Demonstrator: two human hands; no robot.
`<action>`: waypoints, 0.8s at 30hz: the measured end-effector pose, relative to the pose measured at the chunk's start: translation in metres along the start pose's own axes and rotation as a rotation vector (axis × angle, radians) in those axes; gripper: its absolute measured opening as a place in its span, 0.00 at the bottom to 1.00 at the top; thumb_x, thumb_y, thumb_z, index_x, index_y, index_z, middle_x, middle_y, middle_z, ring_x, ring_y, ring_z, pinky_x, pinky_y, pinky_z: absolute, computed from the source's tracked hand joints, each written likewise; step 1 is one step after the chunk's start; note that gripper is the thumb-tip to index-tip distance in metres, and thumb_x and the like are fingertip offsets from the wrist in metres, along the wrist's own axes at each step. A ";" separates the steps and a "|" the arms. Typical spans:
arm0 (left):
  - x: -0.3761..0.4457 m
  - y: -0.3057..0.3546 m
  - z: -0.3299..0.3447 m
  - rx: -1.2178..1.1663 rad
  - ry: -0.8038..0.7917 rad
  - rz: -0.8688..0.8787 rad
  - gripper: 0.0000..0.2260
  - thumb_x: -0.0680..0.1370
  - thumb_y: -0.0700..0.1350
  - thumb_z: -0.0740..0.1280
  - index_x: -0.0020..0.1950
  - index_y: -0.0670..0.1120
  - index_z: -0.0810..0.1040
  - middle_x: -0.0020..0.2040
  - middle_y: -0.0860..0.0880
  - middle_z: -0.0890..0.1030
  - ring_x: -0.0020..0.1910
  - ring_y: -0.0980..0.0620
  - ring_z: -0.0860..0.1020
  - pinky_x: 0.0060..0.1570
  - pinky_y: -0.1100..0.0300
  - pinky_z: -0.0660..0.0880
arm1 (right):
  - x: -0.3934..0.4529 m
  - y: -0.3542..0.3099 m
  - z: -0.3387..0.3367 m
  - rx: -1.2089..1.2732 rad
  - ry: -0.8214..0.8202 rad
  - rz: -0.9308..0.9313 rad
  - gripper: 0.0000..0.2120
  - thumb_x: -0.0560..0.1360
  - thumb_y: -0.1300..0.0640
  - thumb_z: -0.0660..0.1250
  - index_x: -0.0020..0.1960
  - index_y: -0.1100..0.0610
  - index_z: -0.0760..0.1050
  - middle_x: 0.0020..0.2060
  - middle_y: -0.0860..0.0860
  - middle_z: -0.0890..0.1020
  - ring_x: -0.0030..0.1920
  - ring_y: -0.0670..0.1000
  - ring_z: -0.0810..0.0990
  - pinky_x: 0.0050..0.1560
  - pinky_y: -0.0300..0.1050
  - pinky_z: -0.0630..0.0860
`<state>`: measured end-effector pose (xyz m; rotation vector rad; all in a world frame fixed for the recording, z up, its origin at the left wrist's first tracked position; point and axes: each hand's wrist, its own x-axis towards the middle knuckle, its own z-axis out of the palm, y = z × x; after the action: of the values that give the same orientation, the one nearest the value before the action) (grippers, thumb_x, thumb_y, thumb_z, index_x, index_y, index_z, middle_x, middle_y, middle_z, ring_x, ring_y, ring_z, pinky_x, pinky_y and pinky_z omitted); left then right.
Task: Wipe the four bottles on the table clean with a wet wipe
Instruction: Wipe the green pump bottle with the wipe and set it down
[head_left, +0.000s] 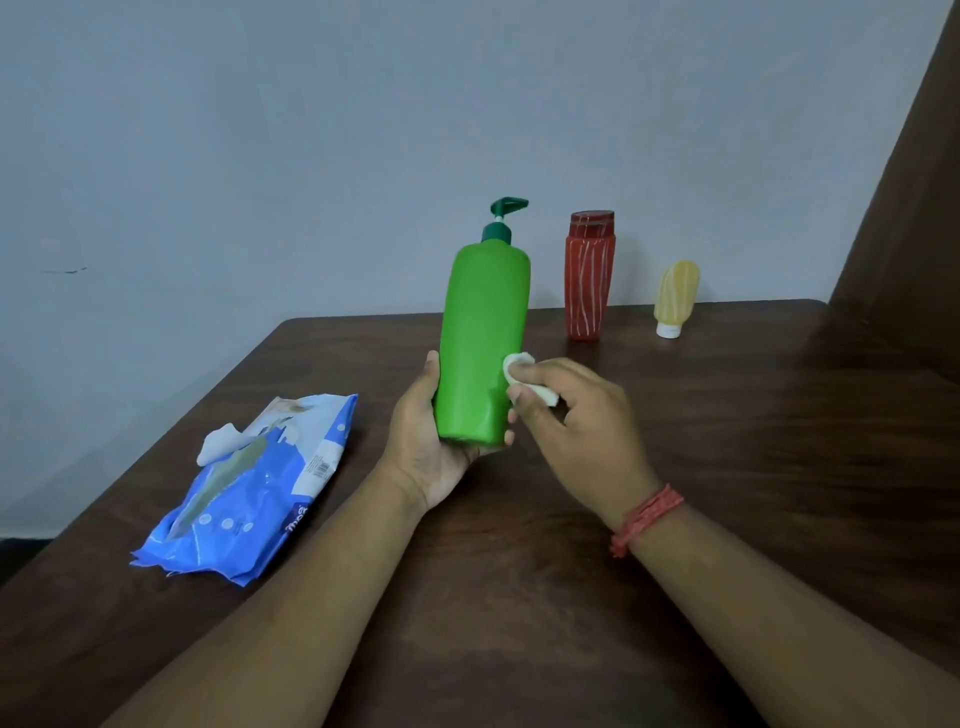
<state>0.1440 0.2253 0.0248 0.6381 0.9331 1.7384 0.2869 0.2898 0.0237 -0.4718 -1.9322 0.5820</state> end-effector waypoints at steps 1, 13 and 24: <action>0.000 0.000 0.000 -0.003 0.024 0.017 0.29 0.85 0.60 0.49 0.58 0.44 0.83 0.51 0.42 0.86 0.41 0.46 0.83 0.34 0.55 0.79 | 0.000 0.000 0.000 -0.006 -0.011 -0.020 0.09 0.78 0.60 0.69 0.57 0.58 0.83 0.51 0.48 0.83 0.49 0.39 0.80 0.51 0.27 0.73; 0.004 -0.006 0.007 -0.127 0.051 0.075 0.29 0.82 0.63 0.54 0.70 0.42 0.75 0.65 0.39 0.80 0.65 0.41 0.79 0.65 0.43 0.74 | 0.001 0.002 0.001 0.009 -0.014 -0.057 0.12 0.77 0.67 0.68 0.58 0.60 0.82 0.55 0.49 0.82 0.56 0.43 0.79 0.58 0.34 0.75; 0.004 0.005 0.007 -0.284 0.181 0.150 0.27 0.81 0.62 0.60 0.64 0.39 0.76 0.47 0.41 0.84 0.44 0.46 0.85 0.42 0.52 0.83 | -0.004 -0.005 -0.001 -0.032 -0.084 -0.240 0.08 0.76 0.66 0.70 0.55 0.61 0.82 0.52 0.51 0.81 0.54 0.49 0.81 0.56 0.47 0.78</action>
<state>0.1459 0.2305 0.0326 0.3769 0.7544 2.0426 0.2892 0.2839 0.0243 -0.2331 -2.0439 0.4214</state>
